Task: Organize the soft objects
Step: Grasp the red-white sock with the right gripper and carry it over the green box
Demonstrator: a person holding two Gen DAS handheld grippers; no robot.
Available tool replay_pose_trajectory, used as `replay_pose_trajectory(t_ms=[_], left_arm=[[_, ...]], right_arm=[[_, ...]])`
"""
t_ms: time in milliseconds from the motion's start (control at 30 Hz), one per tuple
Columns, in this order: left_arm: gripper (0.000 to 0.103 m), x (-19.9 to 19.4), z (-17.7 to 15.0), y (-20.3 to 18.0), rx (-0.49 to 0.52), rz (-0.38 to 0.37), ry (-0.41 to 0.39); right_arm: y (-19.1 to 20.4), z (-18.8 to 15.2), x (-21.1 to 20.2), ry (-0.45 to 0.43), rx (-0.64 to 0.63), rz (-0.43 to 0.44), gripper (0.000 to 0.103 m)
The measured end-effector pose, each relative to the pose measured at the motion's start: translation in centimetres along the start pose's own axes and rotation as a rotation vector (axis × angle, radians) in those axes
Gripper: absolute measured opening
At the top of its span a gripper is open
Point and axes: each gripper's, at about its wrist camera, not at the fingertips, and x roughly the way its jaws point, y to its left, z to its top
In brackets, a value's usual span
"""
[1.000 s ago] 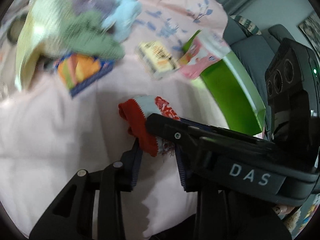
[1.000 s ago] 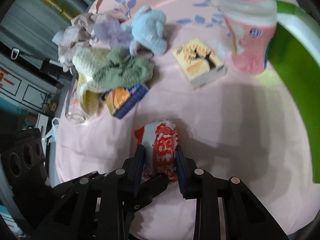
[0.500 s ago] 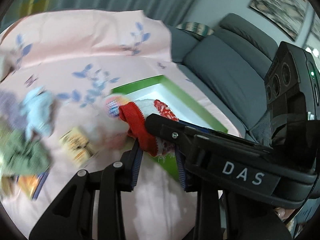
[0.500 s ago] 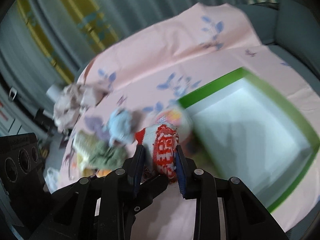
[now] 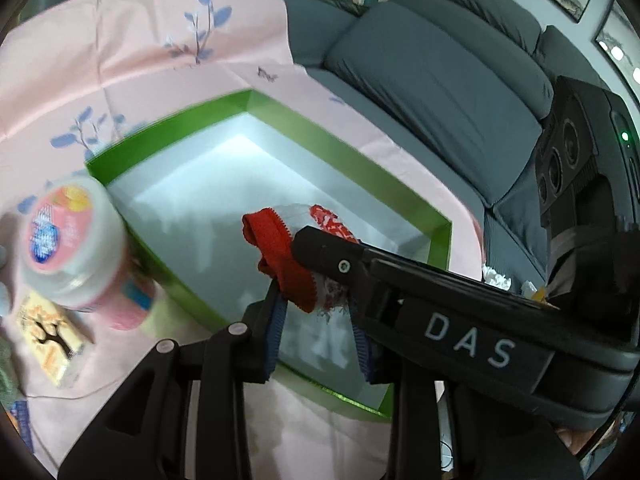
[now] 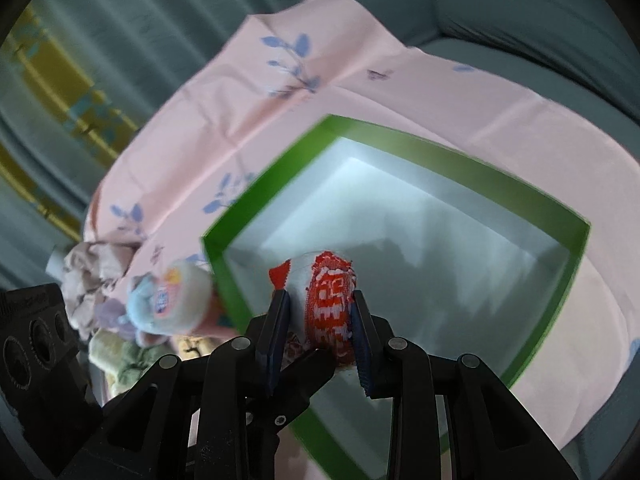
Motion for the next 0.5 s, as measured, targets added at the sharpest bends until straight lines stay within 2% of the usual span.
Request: replay_pose_trajectory(t_ms=[100, 367, 467, 500], left_arm=[[0.029, 1.1, 0.0, -0.1, -0.006, -0.004, 0.024], [0.031, 0.8, 0.0, -1.0, 0.024, 0.023, 0.009], [0.036, 0.4, 0.2, -0.9, 0.032, 0.034, -0.002], [0.042, 0.0, 0.1, -1.0, 0.035, 0.038, -0.007]], right_arm=[[-1.2, 0.1, 0.7, 0.025, 0.030, -0.022, 0.032], [-2.0, -0.2, 0.4, 0.018, 0.047, -0.049, 0.032], [-1.8, -0.2, 0.0, -0.002, 0.043, -0.049, 0.032], [-1.8, -0.3, -0.2, -0.009, 0.043, -0.051, 0.032]])
